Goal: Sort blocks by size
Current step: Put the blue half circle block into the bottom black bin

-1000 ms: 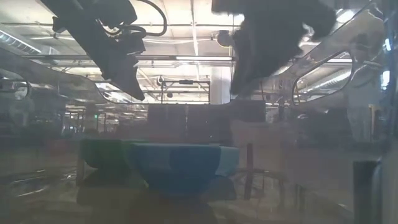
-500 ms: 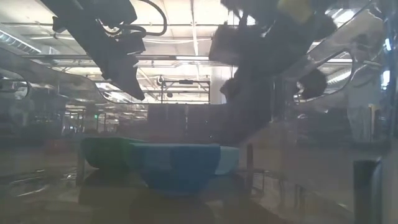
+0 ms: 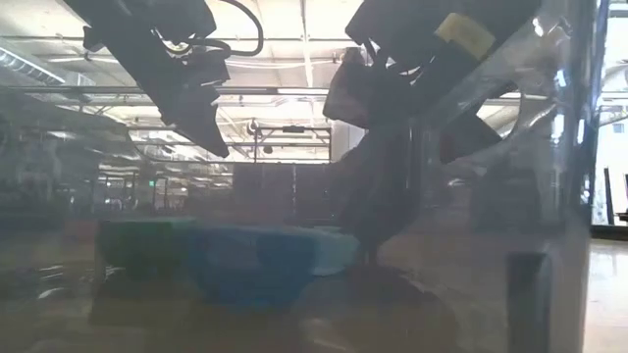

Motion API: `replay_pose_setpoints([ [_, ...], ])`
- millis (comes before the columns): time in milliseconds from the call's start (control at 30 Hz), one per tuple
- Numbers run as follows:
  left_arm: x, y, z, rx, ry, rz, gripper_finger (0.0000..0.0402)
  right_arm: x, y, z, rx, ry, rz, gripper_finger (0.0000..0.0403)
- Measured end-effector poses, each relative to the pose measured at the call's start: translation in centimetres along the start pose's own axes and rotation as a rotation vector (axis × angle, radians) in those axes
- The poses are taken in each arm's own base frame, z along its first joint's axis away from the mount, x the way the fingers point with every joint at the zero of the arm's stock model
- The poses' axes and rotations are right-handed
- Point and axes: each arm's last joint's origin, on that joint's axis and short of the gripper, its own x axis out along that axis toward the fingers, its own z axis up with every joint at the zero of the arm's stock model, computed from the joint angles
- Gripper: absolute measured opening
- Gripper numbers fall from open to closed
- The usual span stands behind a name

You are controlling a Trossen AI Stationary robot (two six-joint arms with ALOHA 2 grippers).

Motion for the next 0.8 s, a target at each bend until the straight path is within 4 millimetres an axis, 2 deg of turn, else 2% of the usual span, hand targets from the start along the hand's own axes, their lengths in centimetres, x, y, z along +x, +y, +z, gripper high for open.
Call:
replay_pose_setpoints([
  [433, 0.00, 0.02, 0.00, 0.000, -0.001, 0.006, 0.0167, 0.46, -0.06, 0.15, -0.064, -0.034, 0.002, 0.0195],
  [533, -0.01, 0.02, 0.00, 0.000, -0.001, 0.006, 0.0167, 0.47, -0.03, 0.14, -0.064, -0.034, 0.005, 0.0173],
  [700, -0.01, 0.02, 0.00, 0.000, -0.001, 0.005, 0.0167, 0.47, -0.03, 0.15, -0.047, -0.034, 0.005, 0.0113],
  [800, 0.00, 0.02, 0.00, 0.000, -0.001, 0.005, 0.0167, 0.23, -0.04, 0.23, -0.026, -0.032, -0.001, 0.0111],
])
